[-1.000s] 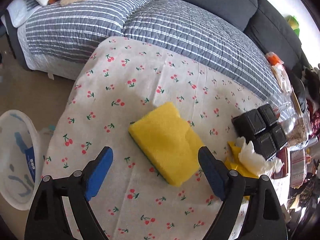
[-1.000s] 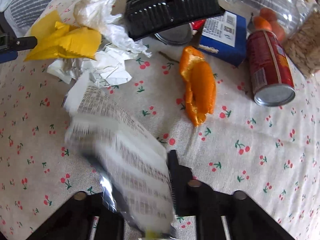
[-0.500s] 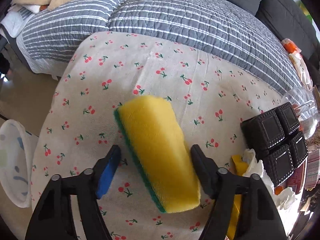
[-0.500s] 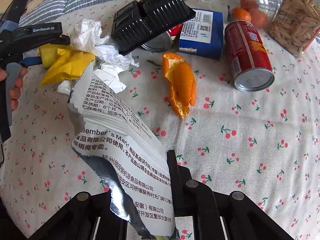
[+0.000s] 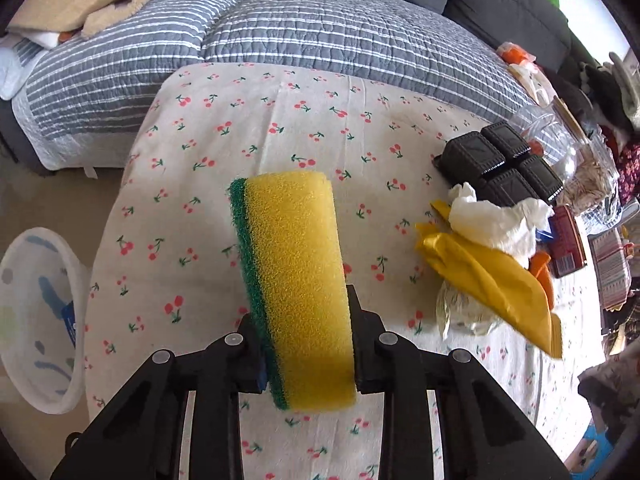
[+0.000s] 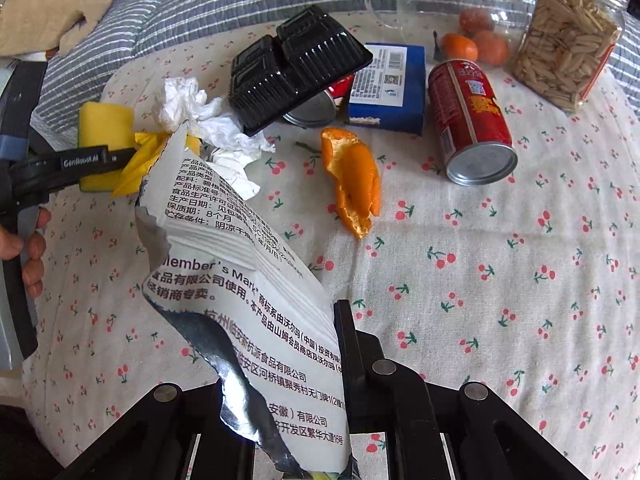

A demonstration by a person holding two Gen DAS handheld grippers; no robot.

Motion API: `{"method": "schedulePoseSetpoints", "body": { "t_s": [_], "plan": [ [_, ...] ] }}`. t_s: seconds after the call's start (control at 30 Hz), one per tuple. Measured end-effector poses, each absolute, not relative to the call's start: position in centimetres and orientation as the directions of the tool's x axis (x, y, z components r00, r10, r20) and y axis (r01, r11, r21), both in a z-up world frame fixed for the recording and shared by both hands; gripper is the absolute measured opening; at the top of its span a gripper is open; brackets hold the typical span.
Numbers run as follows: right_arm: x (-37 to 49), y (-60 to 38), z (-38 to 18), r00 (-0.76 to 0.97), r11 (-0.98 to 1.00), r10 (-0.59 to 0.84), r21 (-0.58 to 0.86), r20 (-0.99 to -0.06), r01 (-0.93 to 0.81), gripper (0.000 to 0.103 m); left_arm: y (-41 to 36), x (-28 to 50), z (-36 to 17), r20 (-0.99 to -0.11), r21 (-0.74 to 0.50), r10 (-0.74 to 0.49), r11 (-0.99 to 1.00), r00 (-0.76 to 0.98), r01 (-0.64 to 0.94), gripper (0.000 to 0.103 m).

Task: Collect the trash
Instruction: 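Carry the yellow sponge to the bin and open the left gripper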

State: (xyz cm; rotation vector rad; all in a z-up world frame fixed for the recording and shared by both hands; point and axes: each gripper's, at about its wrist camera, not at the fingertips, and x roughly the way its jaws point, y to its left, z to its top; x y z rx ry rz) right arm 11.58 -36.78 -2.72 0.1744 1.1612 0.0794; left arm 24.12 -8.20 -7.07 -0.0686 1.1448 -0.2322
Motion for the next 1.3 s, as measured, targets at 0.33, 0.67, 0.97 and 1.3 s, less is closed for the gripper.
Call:
{"method": "schedulePoseSetpoints", "body": {
  "t_s": [0.33, 0.67, 0.97, 1.3],
  "plan": [
    [11.5, -32.5, -0.1, 0.430, 0.972, 0.216, 0.234, -0.877, -0.011, 0.011, -1.1, 19.1, -3.1, -0.845, -0.250, -0.295, 0.955, 0.447, 0.159, 0.031],
    [12.8, -24.8, 0.1, 0.427, 0.952, 0.304, 0.280, -0.852, -0.120, 0.011, 9.1, 17.5, -1.9, -0.832, -0.262, -0.242, 0.965, 0.499, 0.030, 0.031],
    [15.2, -17.9, -1.5, 0.375, 0.939, 0.340, 0.289, -0.863, -0.186, 0.011, 16.5, 17.5, -3.9, -0.856, -0.219, -0.149, 0.972, 0.495, -0.087, 0.032],
    [17.7, -12.0, -3.7, 0.322, 0.929, 0.354, 0.290, -0.878, -0.230, 0.011, 20.0, 19.0, -6.5, -0.892, -0.208, -0.116, 0.963, 0.437, -0.169, 0.061]
  ]
}}
